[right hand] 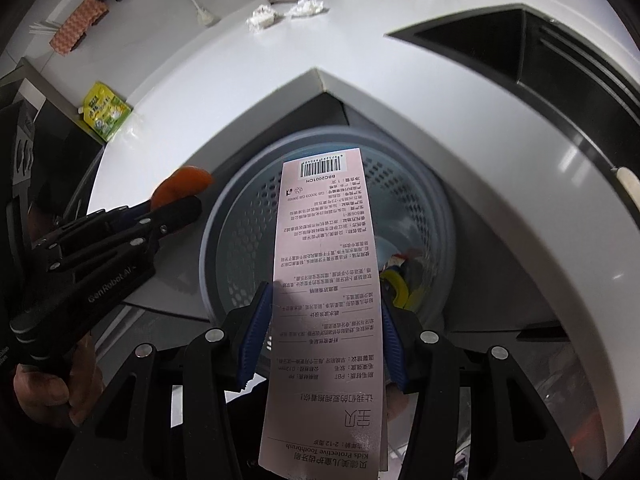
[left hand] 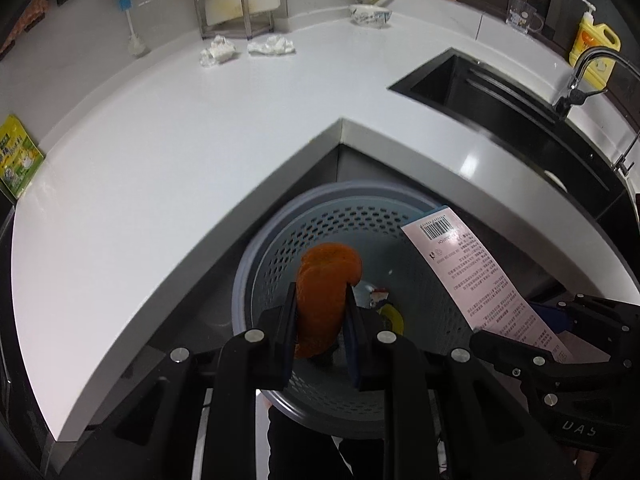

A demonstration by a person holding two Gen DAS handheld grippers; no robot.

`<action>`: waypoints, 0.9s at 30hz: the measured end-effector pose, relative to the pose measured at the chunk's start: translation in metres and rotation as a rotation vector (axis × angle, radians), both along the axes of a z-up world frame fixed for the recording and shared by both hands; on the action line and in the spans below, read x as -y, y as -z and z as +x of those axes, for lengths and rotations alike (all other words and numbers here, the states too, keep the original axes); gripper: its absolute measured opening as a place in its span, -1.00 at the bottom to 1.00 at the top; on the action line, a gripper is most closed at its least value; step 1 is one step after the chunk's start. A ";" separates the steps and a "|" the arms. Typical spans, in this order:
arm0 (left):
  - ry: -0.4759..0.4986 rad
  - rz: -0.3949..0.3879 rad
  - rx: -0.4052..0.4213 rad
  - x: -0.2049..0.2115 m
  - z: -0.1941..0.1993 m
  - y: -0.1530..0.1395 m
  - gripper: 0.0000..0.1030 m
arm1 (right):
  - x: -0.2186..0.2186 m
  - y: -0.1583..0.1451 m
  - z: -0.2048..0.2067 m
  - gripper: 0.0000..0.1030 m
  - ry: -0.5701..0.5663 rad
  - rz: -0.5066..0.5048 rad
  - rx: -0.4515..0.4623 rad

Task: Collect trash
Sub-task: 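Carry the leaflet and orange ball over the wastebasket with both grippers, then open both grippers to drop the leaflet and orange ball into the wastebasket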

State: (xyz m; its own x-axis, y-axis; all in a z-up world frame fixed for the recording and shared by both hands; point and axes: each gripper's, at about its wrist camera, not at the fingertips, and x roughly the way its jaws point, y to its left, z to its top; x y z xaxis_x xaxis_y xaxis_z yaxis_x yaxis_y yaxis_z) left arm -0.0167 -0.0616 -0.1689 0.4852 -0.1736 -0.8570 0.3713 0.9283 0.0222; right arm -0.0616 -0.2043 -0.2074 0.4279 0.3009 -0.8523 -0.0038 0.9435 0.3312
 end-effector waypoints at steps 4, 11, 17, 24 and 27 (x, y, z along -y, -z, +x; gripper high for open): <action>-0.002 0.006 -0.025 0.000 -0.001 0.012 -0.60 | -0.003 0.011 0.002 -0.05 -0.018 0.002 -0.032; -0.019 0.005 -0.037 0.002 0.009 0.024 -0.59 | -0.002 0.025 0.011 -0.05 -0.010 0.009 -0.075; -0.050 0.000 -0.036 -0.004 0.015 0.023 -0.52 | 0.001 0.028 0.019 -0.04 -0.001 0.022 -0.068; -0.086 -0.005 -0.043 -0.013 0.016 0.019 -0.40 | 0.002 0.028 0.022 0.08 -0.012 0.024 -0.053; -0.097 -0.008 -0.039 -0.017 0.016 0.017 -0.05 | 0.003 0.025 0.021 0.19 -0.001 0.025 -0.045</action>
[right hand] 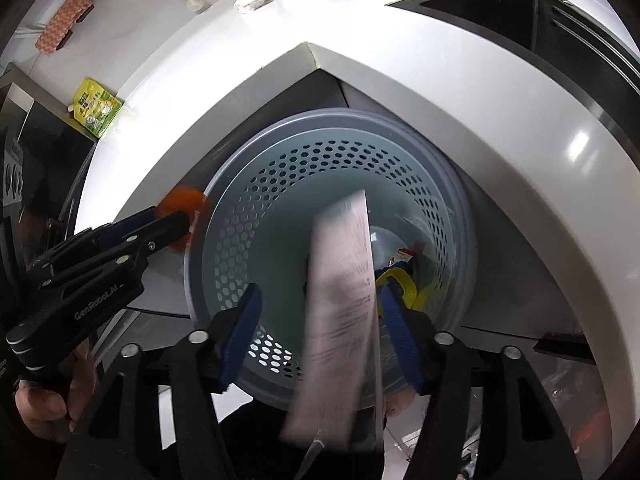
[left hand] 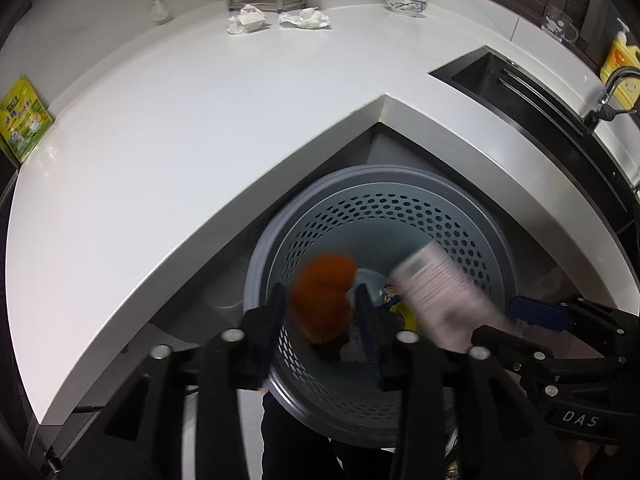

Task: Collect trash
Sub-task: 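Open both grippers to drop the leaflet and orange ball into the wastebasket, then move both tools back to the crumpled tissues on the counter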

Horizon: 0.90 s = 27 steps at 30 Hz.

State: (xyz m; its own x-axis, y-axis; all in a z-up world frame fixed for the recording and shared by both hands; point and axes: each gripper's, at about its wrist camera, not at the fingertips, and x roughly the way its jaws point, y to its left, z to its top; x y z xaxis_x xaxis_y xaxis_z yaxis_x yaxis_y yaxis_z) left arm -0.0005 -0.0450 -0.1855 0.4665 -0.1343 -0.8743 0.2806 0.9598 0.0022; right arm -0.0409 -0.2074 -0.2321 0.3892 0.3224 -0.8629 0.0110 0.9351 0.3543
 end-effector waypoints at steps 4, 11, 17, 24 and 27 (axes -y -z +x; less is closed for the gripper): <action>-0.010 -0.011 0.014 -0.003 0.000 -0.005 0.11 | 0.002 -0.002 -0.001 0.19 0.006 0.000 0.002; -0.014 -0.017 0.024 -0.006 0.001 -0.017 0.11 | 0.004 -0.012 -0.002 0.19 0.020 0.011 0.015; -0.020 -0.031 0.057 -0.014 0.008 -0.040 0.24 | 0.000 -0.036 0.002 0.19 0.028 0.018 0.073; -0.044 -0.049 0.139 -0.036 0.040 -0.081 0.47 | -0.005 -0.074 0.036 0.22 0.042 -0.003 0.167; -0.052 -0.050 0.179 -0.047 0.061 -0.098 0.58 | -0.007 -0.089 0.057 0.26 0.060 -0.017 0.211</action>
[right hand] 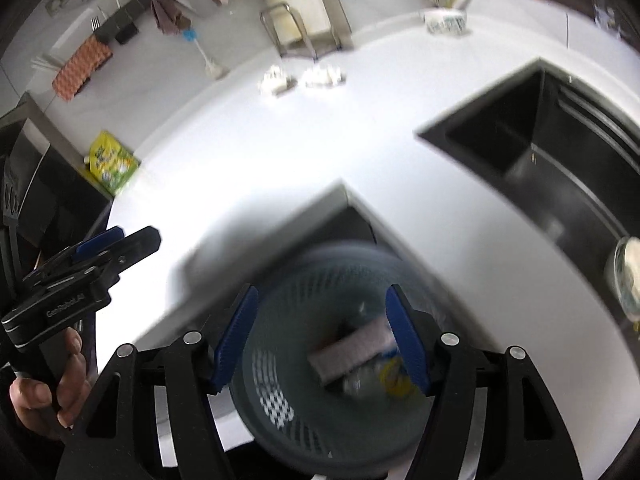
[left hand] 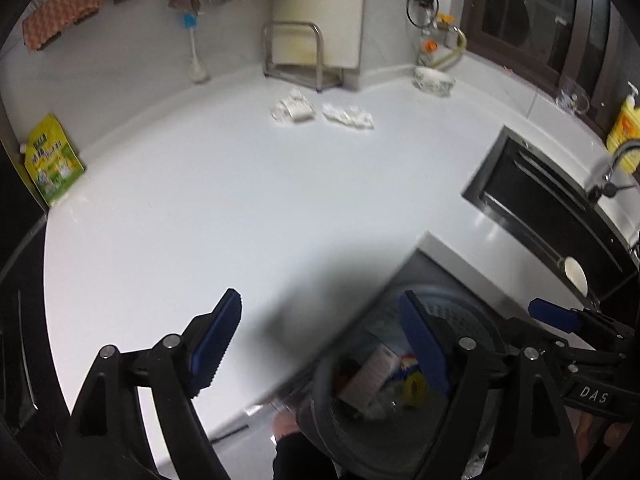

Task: Collect trash
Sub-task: 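Move both tools back to the crumpled tissues on the counter, then grasp a crumpled tissue with the left gripper while the right grasps the other tissue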

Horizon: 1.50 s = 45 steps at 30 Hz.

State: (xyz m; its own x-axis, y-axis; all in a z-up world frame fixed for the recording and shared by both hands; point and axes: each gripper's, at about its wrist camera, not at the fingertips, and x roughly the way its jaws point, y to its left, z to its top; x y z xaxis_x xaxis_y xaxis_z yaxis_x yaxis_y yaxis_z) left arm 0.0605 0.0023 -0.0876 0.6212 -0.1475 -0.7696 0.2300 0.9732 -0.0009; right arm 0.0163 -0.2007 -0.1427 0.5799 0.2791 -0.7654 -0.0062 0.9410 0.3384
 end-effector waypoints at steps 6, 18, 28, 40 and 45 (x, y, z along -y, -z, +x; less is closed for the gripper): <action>-0.003 -0.009 0.055 -0.019 0.053 -0.023 0.72 | -0.009 -0.023 0.056 0.37 0.027 -0.027 0.069; 0.058 -0.008 0.097 -0.026 0.189 -0.023 0.79 | -0.022 -0.040 0.172 0.41 0.083 -0.104 0.108; 0.134 -0.021 0.075 -0.017 0.279 -0.002 0.80 | -0.022 -0.027 0.267 0.41 0.109 -0.138 0.079; 0.140 -0.048 0.055 -0.007 0.348 0.026 0.80 | -0.014 0.007 0.345 0.41 0.102 -0.166 0.052; 0.153 -0.050 0.059 -0.005 0.357 0.027 0.80 | -0.014 0.021 0.368 0.41 0.092 -0.173 0.029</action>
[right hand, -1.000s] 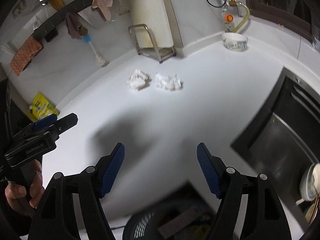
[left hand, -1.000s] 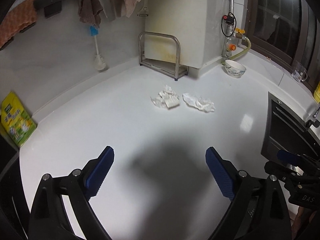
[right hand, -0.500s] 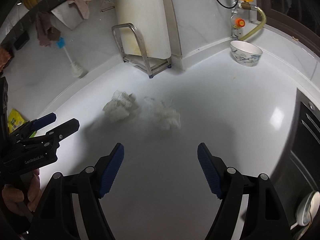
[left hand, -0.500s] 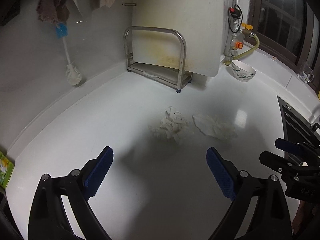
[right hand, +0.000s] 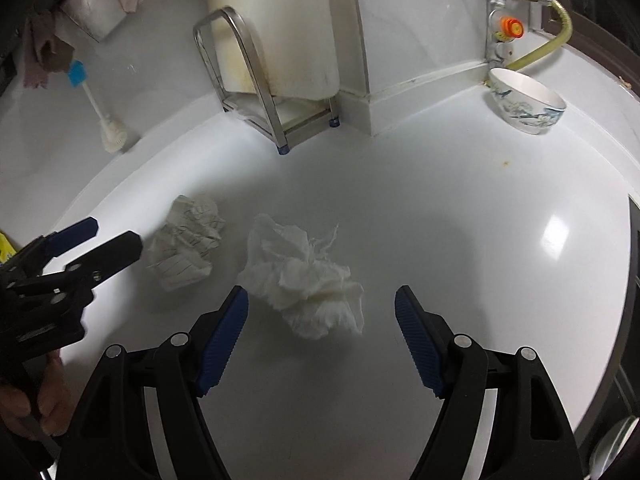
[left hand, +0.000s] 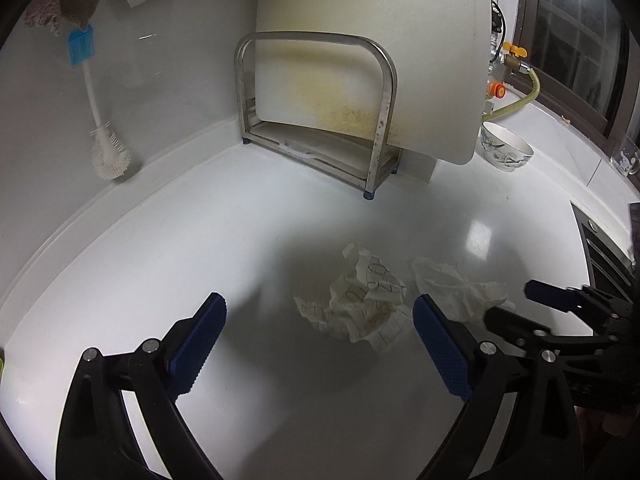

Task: Collect trash
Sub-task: 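Grasp a crumpled tissue with the left gripper while the right grasps the other tissue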

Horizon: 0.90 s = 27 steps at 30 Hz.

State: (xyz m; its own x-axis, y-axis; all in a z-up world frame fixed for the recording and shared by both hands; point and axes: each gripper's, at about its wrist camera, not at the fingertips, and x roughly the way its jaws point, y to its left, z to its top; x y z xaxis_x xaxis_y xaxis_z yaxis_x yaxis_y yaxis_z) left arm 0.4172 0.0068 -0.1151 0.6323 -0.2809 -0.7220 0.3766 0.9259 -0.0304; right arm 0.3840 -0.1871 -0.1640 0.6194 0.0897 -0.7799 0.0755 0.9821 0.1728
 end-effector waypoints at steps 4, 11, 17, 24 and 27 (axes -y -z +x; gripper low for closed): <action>-0.010 -0.007 0.008 -0.003 0.003 0.000 0.80 | -0.005 0.007 0.013 0.41 -0.022 -0.020 -0.004; -0.016 -0.026 -0.005 -0.005 0.006 0.002 0.80 | -0.013 0.018 0.023 0.39 -0.025 -0.063 -0.015; 0.000 -0.024 -0.014 0.001 0.004 0.008 0.80 | -0.015 0.017 0.021 -0.23 -0.045 -0.070 0.013; -0.005 -0.008 -0.032 0.011 0.008 0.019 0.80 | 0.006 0.008 0.011 -0.57 0.019 0.008 0.031; -0.023 0.022 -0.044 0.019 0.015 0.028 0.80 | 0.013 0.004 0.001 -0.59 0.045 0.014 0.037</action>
State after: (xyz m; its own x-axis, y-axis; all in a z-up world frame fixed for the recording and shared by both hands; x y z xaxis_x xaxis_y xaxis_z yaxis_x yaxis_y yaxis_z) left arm 0.4323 -0.0125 -0.1428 0.6057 -0.2506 -0.7552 0.3541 0.9348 -0.0262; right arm 0.3852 -0.2005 -0.1685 0.6513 0.0720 -0.7554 0.1131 0.9752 0.1904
